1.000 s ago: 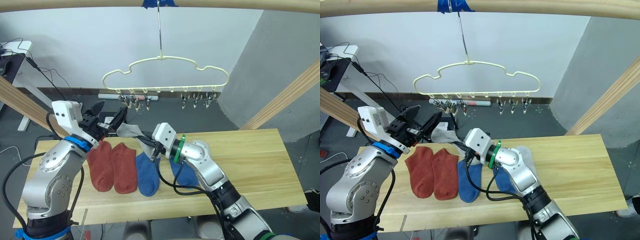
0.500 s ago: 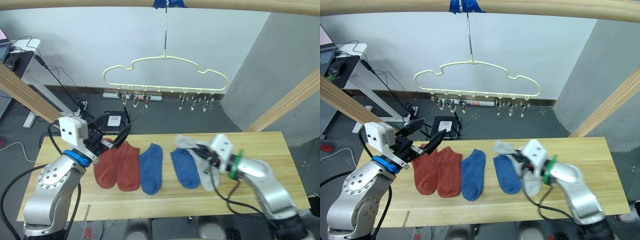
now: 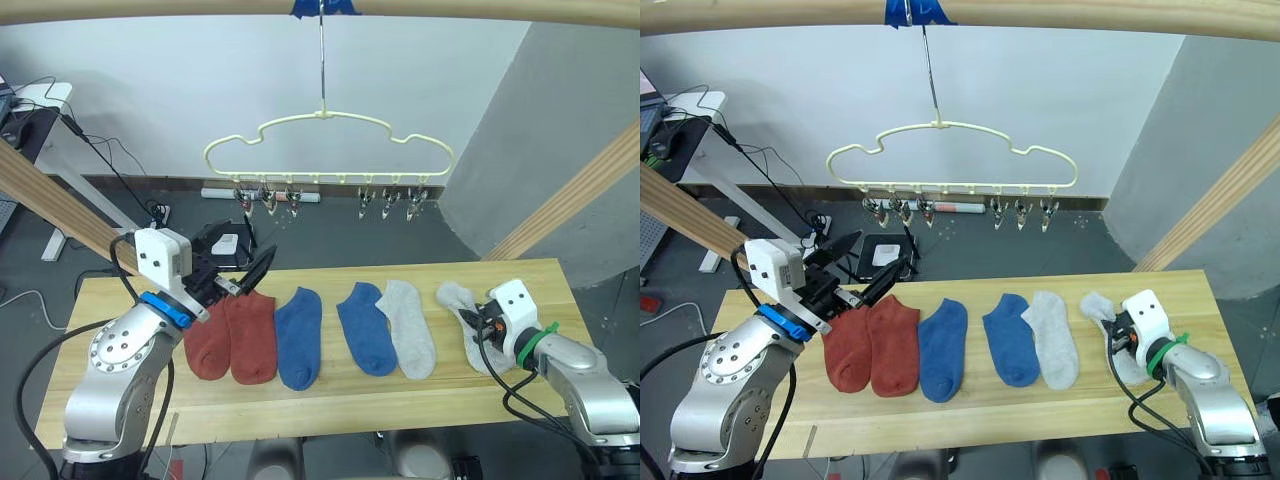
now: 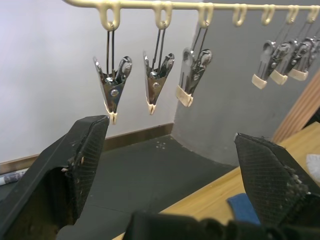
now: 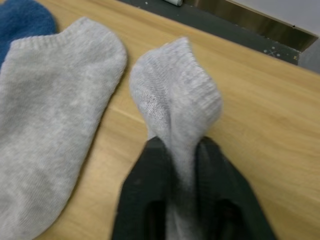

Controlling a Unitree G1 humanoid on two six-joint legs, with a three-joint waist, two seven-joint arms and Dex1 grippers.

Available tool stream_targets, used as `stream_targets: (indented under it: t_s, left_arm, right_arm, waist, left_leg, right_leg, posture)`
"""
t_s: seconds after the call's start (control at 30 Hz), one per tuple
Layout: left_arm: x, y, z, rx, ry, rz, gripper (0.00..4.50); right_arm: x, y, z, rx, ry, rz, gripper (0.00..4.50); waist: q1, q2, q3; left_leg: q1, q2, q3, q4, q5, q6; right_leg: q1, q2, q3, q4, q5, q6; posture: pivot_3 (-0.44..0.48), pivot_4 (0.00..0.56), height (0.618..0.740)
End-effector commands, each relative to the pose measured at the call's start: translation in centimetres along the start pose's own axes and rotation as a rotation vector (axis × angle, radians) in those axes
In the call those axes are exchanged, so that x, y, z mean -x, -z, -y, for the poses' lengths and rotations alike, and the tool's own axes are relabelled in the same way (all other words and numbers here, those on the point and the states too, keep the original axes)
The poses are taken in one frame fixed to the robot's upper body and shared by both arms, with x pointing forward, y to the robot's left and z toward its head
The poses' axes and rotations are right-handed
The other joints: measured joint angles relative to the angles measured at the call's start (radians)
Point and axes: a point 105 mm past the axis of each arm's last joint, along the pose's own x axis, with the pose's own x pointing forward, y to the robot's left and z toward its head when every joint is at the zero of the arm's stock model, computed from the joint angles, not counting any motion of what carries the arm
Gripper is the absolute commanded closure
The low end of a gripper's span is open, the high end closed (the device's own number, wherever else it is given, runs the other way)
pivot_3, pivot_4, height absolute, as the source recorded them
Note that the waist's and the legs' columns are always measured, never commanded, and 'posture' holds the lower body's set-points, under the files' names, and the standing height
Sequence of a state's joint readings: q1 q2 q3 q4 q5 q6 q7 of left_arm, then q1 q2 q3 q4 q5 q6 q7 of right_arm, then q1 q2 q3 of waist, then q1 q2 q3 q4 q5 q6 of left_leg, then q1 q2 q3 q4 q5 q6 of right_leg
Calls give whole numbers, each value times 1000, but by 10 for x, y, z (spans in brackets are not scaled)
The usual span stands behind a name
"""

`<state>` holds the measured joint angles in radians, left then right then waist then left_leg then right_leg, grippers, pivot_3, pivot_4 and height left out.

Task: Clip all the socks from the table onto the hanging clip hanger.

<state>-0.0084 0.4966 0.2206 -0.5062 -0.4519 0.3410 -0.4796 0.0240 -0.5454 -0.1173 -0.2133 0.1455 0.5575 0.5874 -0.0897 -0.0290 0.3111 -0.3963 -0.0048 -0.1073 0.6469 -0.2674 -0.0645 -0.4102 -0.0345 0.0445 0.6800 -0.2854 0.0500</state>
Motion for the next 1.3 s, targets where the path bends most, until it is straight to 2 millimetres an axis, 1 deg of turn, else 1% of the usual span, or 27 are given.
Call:
stream_targets:
  t_s: [0.03,0.13,0.17,0.2,0.23,0.3,0.4,0.5,0.6,0.73,0.87,1.0,1.1,1.3]
  left_arm:
    - [1,-8,4,-25,-12,39,0]
    - [1,-9,5,-33,-19,47,0]
    - [1,-9,5,-27,-24,49,0]
    - [1,-9,5,-22,-27,50,0]
    - [1,-10,5,-34,-30,62,0]
    - [1,-12,5,-52,-33,76,0]
    - [-1,-13,-2,-53,-95,95,0]
    - [-2,-14,-7,-68,-147,115,0]
    - [-5,-14,-12,-83,-193,132,0]
    - [-9,-14,-17,-83,-238,137,0]
    - [-11,-13,-25,-43,-297,157,0]
    - [-16,-13,-23,-52,-283,157,740]
    - [-20,-14,-24,-61,-286,164,740]
    - [-26,-16,-27,-54,-308,178,740]
  right_arm:
    - [14,-7,5,34,7,36,2235]
    - [20,-10,5,64,0,50,1258]
    - [25,-14,3,113,-23,59,889]
    - [29,-17,1,150,-41,65,889]
    - [34,-28,-5,226,-85,104,889]
    - [40,-40,-11,307,-135,149,889]
    - [46,-69,-40,346,-300,267,889]
    - [47,-92,-61,380,-398,357,889]
    - [45,-111,-72,399,-442,418,889]
    - [45,-128,-81,404,-476,467,889]
    - [45,-134,-84,405,-499,485,889]
    - [44,-133,-85,403,-517,492,847]
    - [44,-130,-86,401,-523,492,847]
    - [46,-131,-91,398,-548,505,847]
  waist:
    - [1,0,0]
    - [2,0,0]
    - [2,0,0]
    - [2,1,0]
    - [2,1,0]
    - [2,1,1]
    - [-2,1,1]
    - [-8,1,1]
    - [-10,1,1]
    - [-8,0,1]
    - [-6,0,1]
    - [-7,0,1]
    - [-7,0,1]
    - [-8,0,1]
  left_leg:
    - [0,0,0,0,0,0]
    - [-1,0,0,0,0,0]
    - [-1,0,0,0,0,0]
    - [-1,0,0,0,0,0]
    - [-1,0,0,0,0,0]
    - [-1,-1,0,0,0,0]
    - [1,0,0,0,0,0]
    - [1,0,0,1,0,0]
    - [1,0,0,2,0,0]
    - [1,0,-1,2,0,0]
    - [0,-1,-1,2,0,0]
    - [0,-1,-1,2,0,0]
    - [0,-1,-1,2,0,0]
    - [0,-1,-1,2,0,0]
  right_leg:
    - [0,0,0,0,0,0]
    - [0,0,-1,-1,0,0]
    - [0,0,-1,-1,0,0]
    - [0,-1,0,-1,0,0]
    - [0,-1,0,-1,0,0]
    - [0,-1,0,-1,0,0]
    - [2,0,0,-1,0,0]
    - [2,1,0,0,0,0]
    - [2,1,0,0,0,0]
    - [3,0,-1,0,0,1]
    - [3,-1,-2,-1,0,1]
    - [3,-1,-2,-1,0,1]
    - [3,-1,-2,-1,0,1]
    - [3,-1,-1,-1,0,1]
  posture:
    - [-167,321,740]
    - [-167,321,740]
    - [-177,321,740]
    - [-177,321,740]
    - [-185,320,740]
    - [-185,320,740]
    - [-196,320,740]
    - [-206,322,740]
    - [-206,325,740]
    - [-204,327,740]
    - [-208,330,740]
    - [-208,330,740]
    - [-210,334,740]
    - [-217,336,740]
